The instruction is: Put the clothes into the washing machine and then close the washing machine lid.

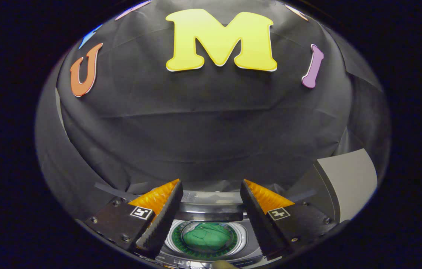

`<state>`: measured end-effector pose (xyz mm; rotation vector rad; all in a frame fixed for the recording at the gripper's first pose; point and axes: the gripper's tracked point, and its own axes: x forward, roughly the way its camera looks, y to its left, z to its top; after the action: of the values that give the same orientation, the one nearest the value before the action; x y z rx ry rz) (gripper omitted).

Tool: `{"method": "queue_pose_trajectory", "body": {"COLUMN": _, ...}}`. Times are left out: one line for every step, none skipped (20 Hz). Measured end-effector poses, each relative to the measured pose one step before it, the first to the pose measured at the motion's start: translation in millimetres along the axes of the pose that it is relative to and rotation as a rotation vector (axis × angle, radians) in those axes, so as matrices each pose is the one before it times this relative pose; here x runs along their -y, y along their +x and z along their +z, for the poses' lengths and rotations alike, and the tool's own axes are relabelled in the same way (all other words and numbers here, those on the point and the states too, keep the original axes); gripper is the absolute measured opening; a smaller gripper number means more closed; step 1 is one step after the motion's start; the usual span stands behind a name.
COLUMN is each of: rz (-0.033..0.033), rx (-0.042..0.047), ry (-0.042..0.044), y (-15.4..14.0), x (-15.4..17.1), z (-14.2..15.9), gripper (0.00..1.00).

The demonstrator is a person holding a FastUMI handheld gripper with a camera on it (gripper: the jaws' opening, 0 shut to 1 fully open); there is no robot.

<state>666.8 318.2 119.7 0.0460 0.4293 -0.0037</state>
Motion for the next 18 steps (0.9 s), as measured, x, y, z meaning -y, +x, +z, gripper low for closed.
{"method": "queue_pose_trajectory", "body": {"rz": 0.00125, "rx": 0.00053, "ry": -0.00145, "y": -2.38, "x": 0.51, "z": -2.59, "gripper": 0.97}}
{"method": "queue_pose_trajectory", "body": {"rz": 0.00087, "rx": 0.00124, "ry": -0.00041, "y": -3.11, "x": 0.01, "z": -2.39, "gripper": 0.97}}
{"method": "queue_pose_trajectory", "body": {"rz": 0.00151, "rx": 0.0008, "ry": -0.00068, "y": -2.2, "x": 0.04, "z": -3.22, "gripper": 0.97}}
{"method": "queue_pose_trajectory", "body": {"rz": 0.00012, "rx": -0.00237, "ry": 0.00078, "y": -2.44, "x": -0.09, "z": -2.54, "gripper": 0.97}}
{"method": "queue_pose_trajectory", "body": {"rz": 0.0004, "rx": -0.00147, "ry": -0.00161, "y": -2.44, "x": 0.59, "z": -2.71, "gripper": 0.97}}
{"method": "queue_pose_trajectory", "body": {"rz": 0.00083, "rx": 0.00009, "ry": 0.00122, "y": -3.0, "x": 0.18, "z": -2.81, "gripper": 0.97}}
{"method": "queue_pose_trajectory", "body": {"rz": 0.00289, "rx": -0.00412, "ry": 0.00224, "y": -1.63, "x": 0.02, "z": -3.0, "gripper": 0.97}}
{"method": "queue_pose_trajectory", "body": {"rz": 0.00351, "rx": -0.00181, "ry": 0.00052, "y": -2.38, "x": -0.2, "z": -2.14, "gripper": 0.97}}
{"method": "queue_pose_trajectory", "body": {"rz": 0.00447, "rx": -0.00362, "ry": -0.00132, "y": -1.76, "x": -0.09, "z": -2.62, "gripper": 0.97}}
{"method": "queue_pose_trajectory", "body": {"rz": 0.00428, "rx": -0.00364, "ry": -0.00424, "y": -2.14, "x": -0.14, "z": -2.24, "gripper": 0.97}}
{"method": "queue_pose_trajectory", "body": {"rz": 0.00202, "rx": 0.00199, "ry": -0.00607, "y": -1.09, "x": 0.31, "z": -3.29, "gripper": 0.97}}
{"method": "queue_pose_trajectory", "body": {"rz": 0.00065, "rx": -0.00082, "ry": -0.00349, "y": -2.35, "x": -0.3, "z": -2.19, "gripper": 0.97}}
{"method": "queue_pose_trajectory", "body": {"rz": -0.00103, "rx": -0.00019, "ry": -0.00244, "y": -1.9, "x": 0.64, "z": -2.98, "gripper": 0.97}}
{"method": "queue_pose_trajectory", "body": {"rz": -0.00162, "rx": -0.00148, "ry": -0.00082, "y": -2.11, "x": 0.36, "z": -2.4, "gripper": 0.97}}
{"method": "queue_pose_trajectory", "body": {"rz": -0.00023, "rx": -0.00231, "ry": -0.00098, "y": -0.84, "x": -0.08, "z": -2.61, "gripper": 0.97}}
{"method": "queue_pose_trajectory", "body": {"rz": 0.0011, "rx": -0.00317, "ry": -0.0023, "y": -1.18, "x": -0.08, "z": -2.4, "gripper": 0.97}}
{"method": "queue_pose_trajectory", "body": {"rz": 0.00158, "rx": -0.00343, "ry": 0.00106, "y": -1.5, "x": -0.23, "z": -2.78, "gripper": 0.97}}
{"method": "queue_pose_trajectory", "body": {"rz": 0.00305, "rx": -0.00632, "ry": 0.00003, "y": -1.63, "x": -0.46, "z": -3.77, "gripper": 0.97}}
